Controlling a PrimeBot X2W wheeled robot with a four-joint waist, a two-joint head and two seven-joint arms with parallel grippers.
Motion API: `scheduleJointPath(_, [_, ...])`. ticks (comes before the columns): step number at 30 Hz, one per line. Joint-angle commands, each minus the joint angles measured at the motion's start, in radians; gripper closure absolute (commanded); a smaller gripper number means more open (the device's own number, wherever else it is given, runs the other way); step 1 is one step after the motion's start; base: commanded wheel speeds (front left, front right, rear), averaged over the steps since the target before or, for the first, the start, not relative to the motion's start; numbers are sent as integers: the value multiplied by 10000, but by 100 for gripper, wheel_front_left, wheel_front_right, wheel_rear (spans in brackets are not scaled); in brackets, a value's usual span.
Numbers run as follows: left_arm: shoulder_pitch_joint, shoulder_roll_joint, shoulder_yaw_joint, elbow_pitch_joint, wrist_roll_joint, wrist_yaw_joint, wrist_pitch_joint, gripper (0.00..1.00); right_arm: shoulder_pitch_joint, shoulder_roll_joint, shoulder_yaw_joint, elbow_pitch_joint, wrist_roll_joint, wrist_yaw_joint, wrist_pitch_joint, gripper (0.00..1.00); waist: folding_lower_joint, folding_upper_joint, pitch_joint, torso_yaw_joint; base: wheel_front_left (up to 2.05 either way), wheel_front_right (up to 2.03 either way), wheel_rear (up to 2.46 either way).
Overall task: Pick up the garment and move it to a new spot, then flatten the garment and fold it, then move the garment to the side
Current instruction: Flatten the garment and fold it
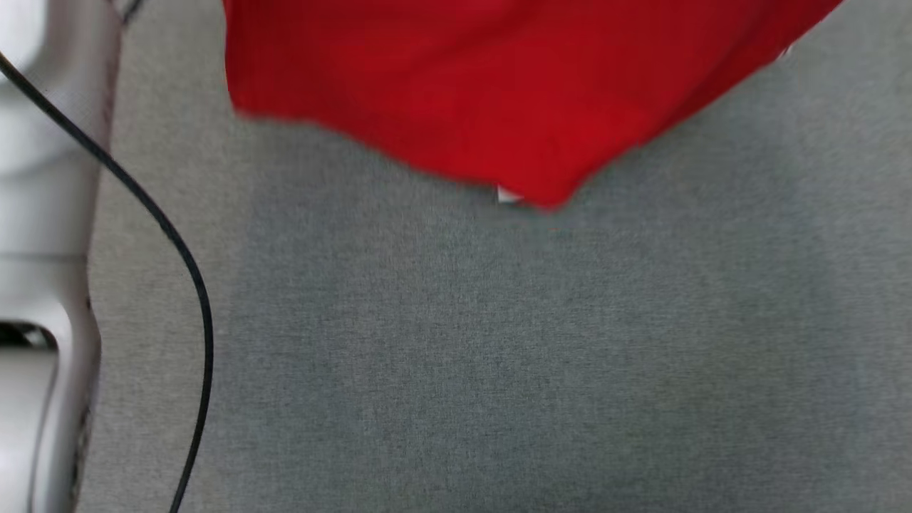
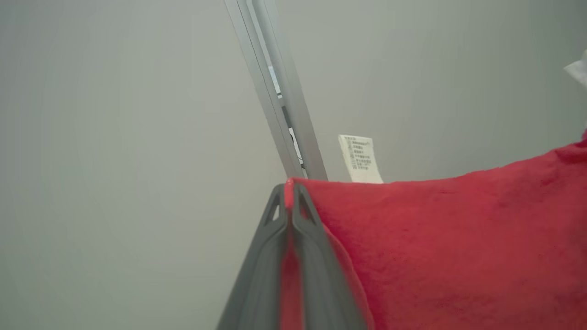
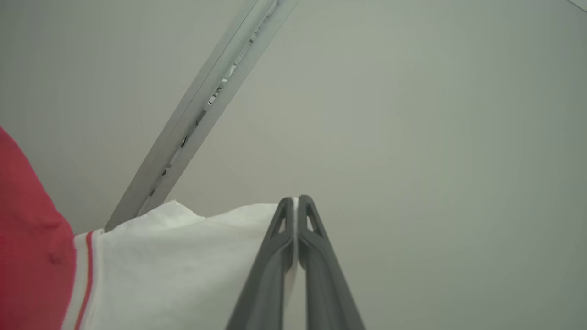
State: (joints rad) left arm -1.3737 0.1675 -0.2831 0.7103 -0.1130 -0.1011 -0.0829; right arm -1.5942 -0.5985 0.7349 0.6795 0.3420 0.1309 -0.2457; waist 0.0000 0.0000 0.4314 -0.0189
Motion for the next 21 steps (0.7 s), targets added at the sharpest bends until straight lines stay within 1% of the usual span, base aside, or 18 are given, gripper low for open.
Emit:
scheduleJointPath(1, [-745, -31, 113, 329, 28, 225, -340, 100, -717, 173, 136, 340, -120, -1, -79, 100, 0, 0, 1463, 92, 0, 0, 0])
scheduleJointPath(3, [-1675, -227, 399, 819, -42, 736, -1066, 100, -1726, 456, 27, 864, -304, -1, -169, 100, 0, 0, 1735, 96, 0, 0, 0])
scheduleJointPath(4, [-2057, -343, 520, 1016, -89, 978, -1329, 100, -2140, 558, -197, 1063, -406, -3, -211, 100, 0, 0, 1841, 109, 0, 0, 0])
scheduleJointPath(6, [-2674, -527, 704, 1238, -139, 1374, -1669, 100, -2688, 740, -959, 719, -852, -3, -212, 100, 0, 0, 2014, 152, 0, 0, 0])
scheduleJointPath(8, [-3091, -628, 812, 1203, -93, 1662, -1807, 100, -2655, 876, -1760, 210, -1494, -1, -189, 100, 0, 0, 2131, 190, 0, 0, 0])
scheduleJointPath(9, [-3214, -653, 845, 906, -27, 1755, -1817, 100, -2526, 962, -2196, -108, -1851, -1, -190, 100, 0, 0, 2193, 201, 0, 0, 0])
scheduleJointPath(11, [-3023, -684, 915, 272, 45, 1859, -1816, 100, -2160, 1131, -2934, -844, -2634, -1, -194, 100, 0, 0, 2290, 215, 0, 0, 0])
scheduleJointPath(12, [-2776, -685, 915, 69, 103, 1845, -1810, 100, -1913, 1167, -3223, -1241, -3047, -1, -195, 100, 0, 0, 2324, 225, 0, 0, 0])
scheduleJointPath(14, [-2435, -630, 924, -189, 191, 1841, -1799, 100, -1291, 1210, -3358, -1859, -3682, -1, -194, 100, 0, 0, 2377, 237, 0, 0, 0])
scheduleJointPath(15, [-2322, -602, 950, -262, 225, 1834, -1801, 100, -902, 1212, -3337, -1957, -3861, -1, -195, 100, 0, 0, 2401, 235, 0, 0, 0])
scheduleJointPath(18, [-1871, -573, 861, -229, 384, 1724, -1803, 100, -230, 1189, -3338, -1961, -3983, -3, -197, 100, 0, 0, 2445, 234, 0, 0, 0])
scheduleJointPath(21, [-1301, -476, 723, 6, 536, 1617, -1804, 100, 629, 1185, -3262, -1724, -3821, -1, -196, 100, 0, 0, 2470, 242, 0, 0, 0])
